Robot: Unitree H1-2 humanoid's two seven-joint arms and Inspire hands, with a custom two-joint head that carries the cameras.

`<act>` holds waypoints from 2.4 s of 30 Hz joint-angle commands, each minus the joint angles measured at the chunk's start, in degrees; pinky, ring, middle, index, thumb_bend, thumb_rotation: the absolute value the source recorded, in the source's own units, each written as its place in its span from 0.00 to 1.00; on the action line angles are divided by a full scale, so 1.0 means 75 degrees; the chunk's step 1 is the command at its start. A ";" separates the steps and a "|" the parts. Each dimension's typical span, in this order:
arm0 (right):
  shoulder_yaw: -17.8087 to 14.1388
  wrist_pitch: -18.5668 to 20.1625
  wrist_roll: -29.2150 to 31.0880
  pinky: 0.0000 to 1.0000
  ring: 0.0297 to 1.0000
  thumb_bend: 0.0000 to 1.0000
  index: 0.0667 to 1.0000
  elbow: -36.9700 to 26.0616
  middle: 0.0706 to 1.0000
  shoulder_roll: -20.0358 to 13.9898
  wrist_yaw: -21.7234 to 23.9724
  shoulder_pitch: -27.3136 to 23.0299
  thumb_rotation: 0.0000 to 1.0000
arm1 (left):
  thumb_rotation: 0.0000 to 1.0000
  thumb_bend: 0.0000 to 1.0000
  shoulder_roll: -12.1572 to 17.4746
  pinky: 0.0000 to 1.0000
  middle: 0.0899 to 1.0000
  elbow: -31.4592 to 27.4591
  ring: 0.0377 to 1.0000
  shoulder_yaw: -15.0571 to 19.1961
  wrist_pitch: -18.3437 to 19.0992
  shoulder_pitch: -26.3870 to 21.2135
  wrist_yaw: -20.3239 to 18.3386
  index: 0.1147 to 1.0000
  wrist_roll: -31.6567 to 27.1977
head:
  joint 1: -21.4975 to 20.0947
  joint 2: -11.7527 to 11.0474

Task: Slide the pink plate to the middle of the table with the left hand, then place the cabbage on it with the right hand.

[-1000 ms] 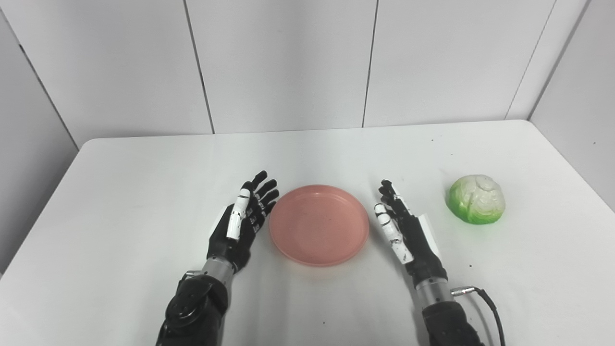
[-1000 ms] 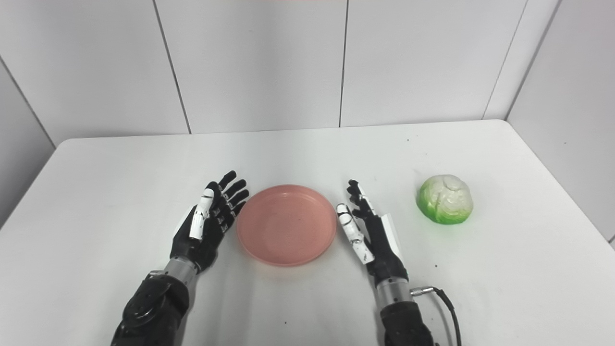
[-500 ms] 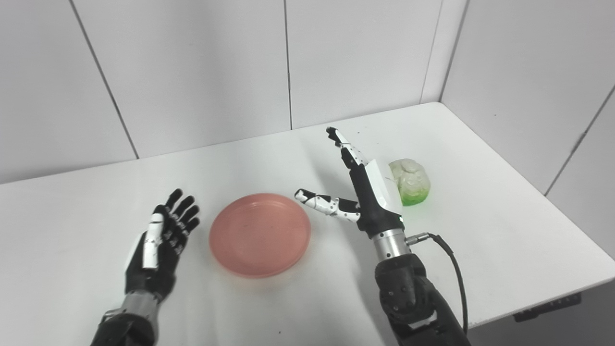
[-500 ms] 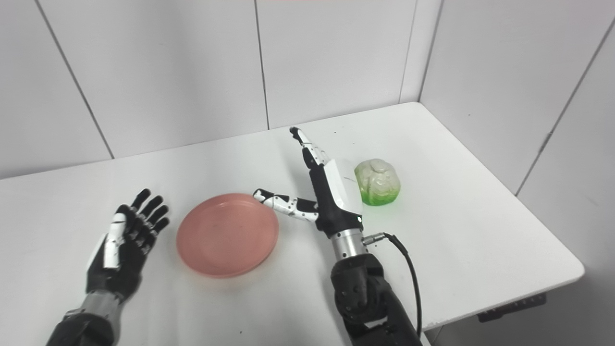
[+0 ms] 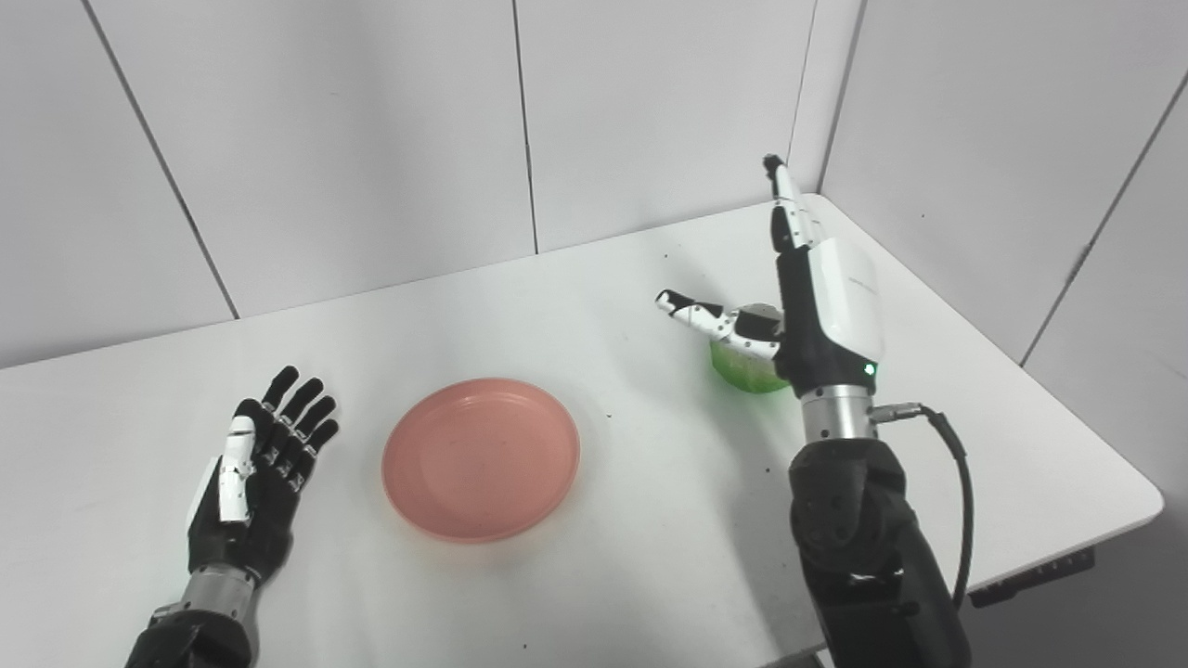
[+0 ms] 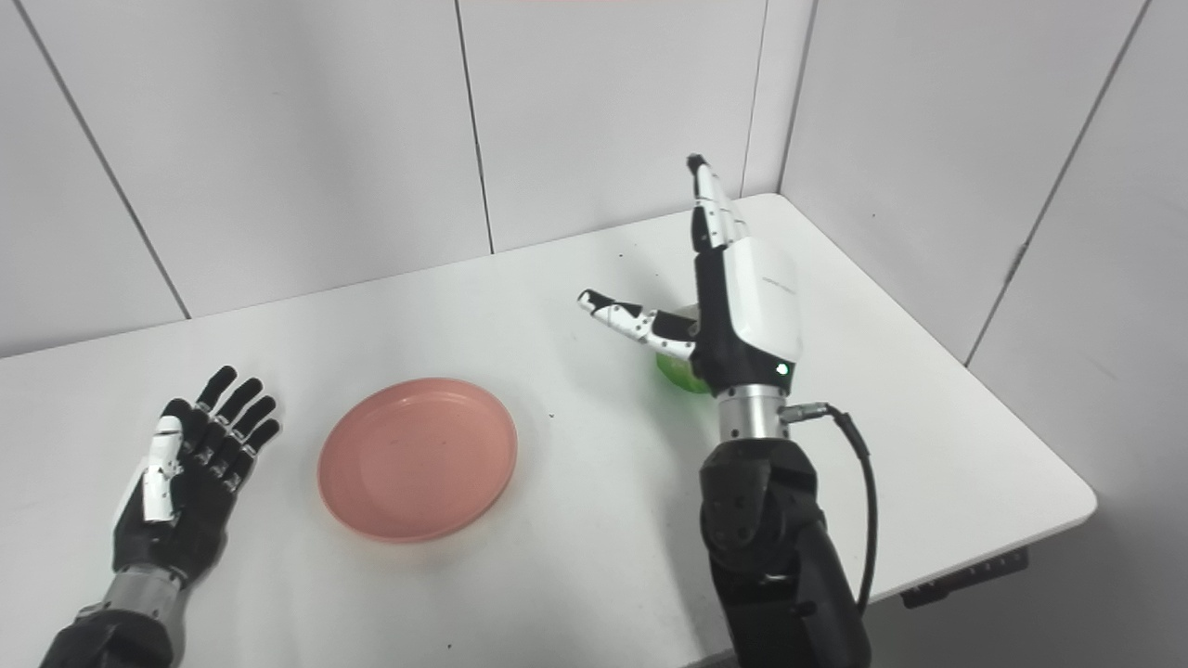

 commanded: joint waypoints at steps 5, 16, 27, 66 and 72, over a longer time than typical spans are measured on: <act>-0.0402 0.0414 0.0162 0.73 0.90 1.00 1.00 -0.0171 0.98 -0.0337 0.0100 -0.0067 0.50 | 1.00 0.41 0.0147 0.92 0.90 0.0565 0.90 0.0075 0.0443 0.0316 0.0055 0.90 -0.0026 | -0.0079 0.0023; -0.0316 0.1077 0.0322 0.71 0.88 1.00 1.00 0.0638 0.98 -0.0614 0.0593 -0.0218 0.52 | 1.00 0.40 0.0199 0.94 0.90 0.0715 0.90 0.0191 0.0415 0.0258 -0.0146 0.90 -0.0107 | -0.0189 0.0088; -0.0168 0.1142 0.0630 0.74 0.89 1.00 0.99 0.1726 0.96 -0.0970 0.0807 -0.0655 0.53 | 1.00 0.40 0.0255 0.93 0.90 0.0688 0.90 0.0217 0.0454 0.0248 -0.0194 0.90 -0.0158 | -0.0264 0.0155; 0.0069 0.1178 0.0810 0.80 0.95 1.00 0.99 0.3113 1.00 -0.2282 0.2584 -0.1337 0.40 | 1.00 0.41 0.0382 0.92 0.89 -0.0055 0.90 0.0099 0.0945 0.0503 -0.0228 0.89 -0.0335 | -0.0290 0.0510; 0.0215 0.1162 0.1094 0.86 0.96 1.00 0.99 0.3327 1.00 -0.2353 0.2609 -0.1389 0.37 | 1.00 0.41 0.0384 0.92 0.90 -0.0078 0.89 0.0102 0.0991 0.0506 -0.0232 0.89 -0.0351 | -0.0290 0.0510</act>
